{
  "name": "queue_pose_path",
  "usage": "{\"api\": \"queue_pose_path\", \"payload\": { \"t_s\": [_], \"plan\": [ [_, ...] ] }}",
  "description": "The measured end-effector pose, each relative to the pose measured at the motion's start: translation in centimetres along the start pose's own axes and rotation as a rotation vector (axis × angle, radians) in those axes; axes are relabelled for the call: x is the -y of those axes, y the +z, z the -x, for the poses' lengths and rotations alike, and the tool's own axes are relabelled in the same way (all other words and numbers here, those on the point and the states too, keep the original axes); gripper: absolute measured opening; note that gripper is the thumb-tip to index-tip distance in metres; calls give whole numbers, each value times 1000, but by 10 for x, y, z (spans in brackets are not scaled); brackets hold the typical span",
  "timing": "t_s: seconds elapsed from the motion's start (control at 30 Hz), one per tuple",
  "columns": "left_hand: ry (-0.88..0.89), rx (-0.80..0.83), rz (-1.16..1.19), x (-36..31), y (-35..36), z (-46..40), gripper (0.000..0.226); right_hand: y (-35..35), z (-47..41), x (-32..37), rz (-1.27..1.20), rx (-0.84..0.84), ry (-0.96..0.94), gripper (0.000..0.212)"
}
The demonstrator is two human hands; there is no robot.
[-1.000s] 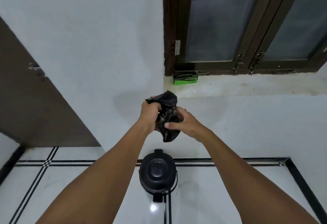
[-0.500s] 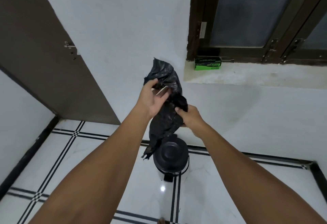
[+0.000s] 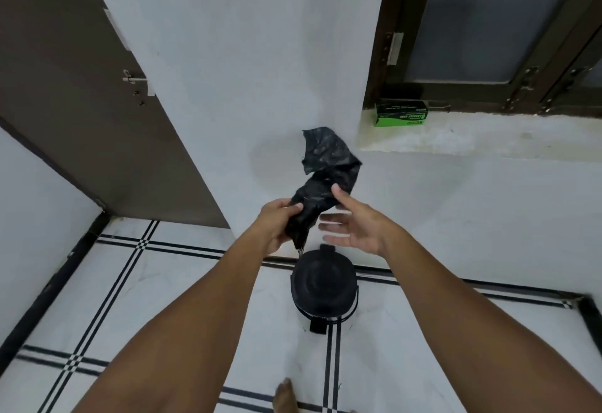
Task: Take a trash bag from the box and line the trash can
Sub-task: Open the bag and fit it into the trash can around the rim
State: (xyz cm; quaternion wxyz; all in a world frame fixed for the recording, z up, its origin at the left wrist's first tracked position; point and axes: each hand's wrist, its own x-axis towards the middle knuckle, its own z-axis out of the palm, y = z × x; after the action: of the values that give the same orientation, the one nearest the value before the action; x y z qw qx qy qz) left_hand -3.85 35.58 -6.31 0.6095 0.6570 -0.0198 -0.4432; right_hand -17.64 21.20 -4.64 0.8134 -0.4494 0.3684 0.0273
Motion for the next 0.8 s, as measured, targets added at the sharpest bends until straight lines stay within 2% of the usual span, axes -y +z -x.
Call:
{"api": "queue_pose_path", "payload": {
  "t_s": [0.07,0.1,0.2,0.27,0.37,0.43,0.53,0.57,0.67,0.7,0.8],
  "plan": [
    [27,-152,46,-5,0,-21,20,7,-7,-6,60,88,60,90],
    [33,-210,54,-6,0,-29,17,10,-8,-8,91,135,70,91],
    [45,-311,8,-7,3,-46,7,19,-16,-11,119,181,44,61],
    [39,-330,-31,-7,5,-53,10,22,-24,-12,113,123,6,37],
    [5,-283,-107,-6,7,-58,11,20,-33,-17,132,-47,-68,10],
    [22,-259,-216,-2,7,-57,17,17,-36,-19,149,-143,-88,12],
    [231,-298,-538,2,6,-51,37,13,-35,-20,179,-241,-103,21],
    [286,-235,-563,2,6,-48,40,12,-34,-19,183,-258,-109,22],
    [216,77,-476,3,11,-40,33,8,-32,-19,241,-269,-128,28],
    [198,109,-458,5,11,-39,28,6,-32,-19,257,-272,-133,29],
    [153,73,-390,8,14,-36,23,-2,-32,-19,264,-255,-134,28]
  ]
}}
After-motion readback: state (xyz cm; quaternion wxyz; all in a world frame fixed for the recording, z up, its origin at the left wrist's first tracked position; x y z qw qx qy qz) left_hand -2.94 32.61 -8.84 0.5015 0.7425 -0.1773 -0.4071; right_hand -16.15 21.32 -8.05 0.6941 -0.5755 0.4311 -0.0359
